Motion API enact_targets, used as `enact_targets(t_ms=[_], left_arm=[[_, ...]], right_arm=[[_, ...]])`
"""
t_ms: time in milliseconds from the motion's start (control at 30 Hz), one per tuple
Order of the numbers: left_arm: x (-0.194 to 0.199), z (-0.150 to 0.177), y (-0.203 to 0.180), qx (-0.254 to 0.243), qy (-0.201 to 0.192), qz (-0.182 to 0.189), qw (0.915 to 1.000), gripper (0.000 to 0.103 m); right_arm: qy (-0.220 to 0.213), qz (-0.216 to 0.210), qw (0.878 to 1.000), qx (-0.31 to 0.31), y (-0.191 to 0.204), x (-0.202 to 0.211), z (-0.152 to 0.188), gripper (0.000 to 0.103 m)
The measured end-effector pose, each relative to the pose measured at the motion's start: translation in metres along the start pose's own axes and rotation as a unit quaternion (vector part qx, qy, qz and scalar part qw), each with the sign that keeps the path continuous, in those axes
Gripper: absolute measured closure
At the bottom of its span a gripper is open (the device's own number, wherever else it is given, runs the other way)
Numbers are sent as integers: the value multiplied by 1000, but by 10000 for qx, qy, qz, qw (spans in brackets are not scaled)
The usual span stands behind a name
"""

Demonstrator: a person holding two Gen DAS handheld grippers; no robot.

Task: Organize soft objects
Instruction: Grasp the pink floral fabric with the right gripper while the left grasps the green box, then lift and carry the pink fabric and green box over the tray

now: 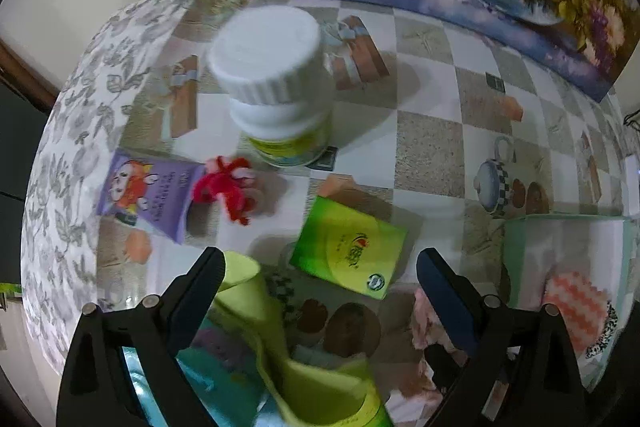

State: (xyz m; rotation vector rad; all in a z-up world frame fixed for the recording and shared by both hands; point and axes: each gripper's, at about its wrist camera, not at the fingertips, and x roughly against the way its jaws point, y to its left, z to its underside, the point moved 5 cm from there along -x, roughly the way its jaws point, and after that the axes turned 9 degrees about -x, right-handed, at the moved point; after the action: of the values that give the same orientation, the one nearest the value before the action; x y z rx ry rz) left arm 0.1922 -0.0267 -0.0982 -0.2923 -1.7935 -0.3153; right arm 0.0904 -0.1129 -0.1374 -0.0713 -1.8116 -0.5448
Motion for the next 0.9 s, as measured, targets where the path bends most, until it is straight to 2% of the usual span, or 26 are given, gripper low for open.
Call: enact_targets(t_ms=[200, 267, 333, 367, 633, 900], left_arm=[[-22, -2, -13, -81, 132, 8, 9999, 9], [-28, 0, -15, -85, 205, 40, 9997, 17], [-33, 1, -17, -68, 244, 137, 9996, 29], [-34, 1, -17, -57, 236, 185, 9995, 31], [-34, 4, -8, 114, 172, 307, 9993, 32], [6, -1, 8, 332, -239, 430, 9982, 32]], right_arm=[[7, -50, 10000, -30, -5, 1, -1, 74], [9, -51, 10000, -29, -9, 1, -5, 74], [8, -53, 10000, -38, -8, 0, -5, 74], [8, -56, 10000, -41, -8, 0, -5, 74], [26, -61, 10000, -51, -8, 2, -5, 74], [-40, -192, 9996, -203, -7, 15, -9, 76]])
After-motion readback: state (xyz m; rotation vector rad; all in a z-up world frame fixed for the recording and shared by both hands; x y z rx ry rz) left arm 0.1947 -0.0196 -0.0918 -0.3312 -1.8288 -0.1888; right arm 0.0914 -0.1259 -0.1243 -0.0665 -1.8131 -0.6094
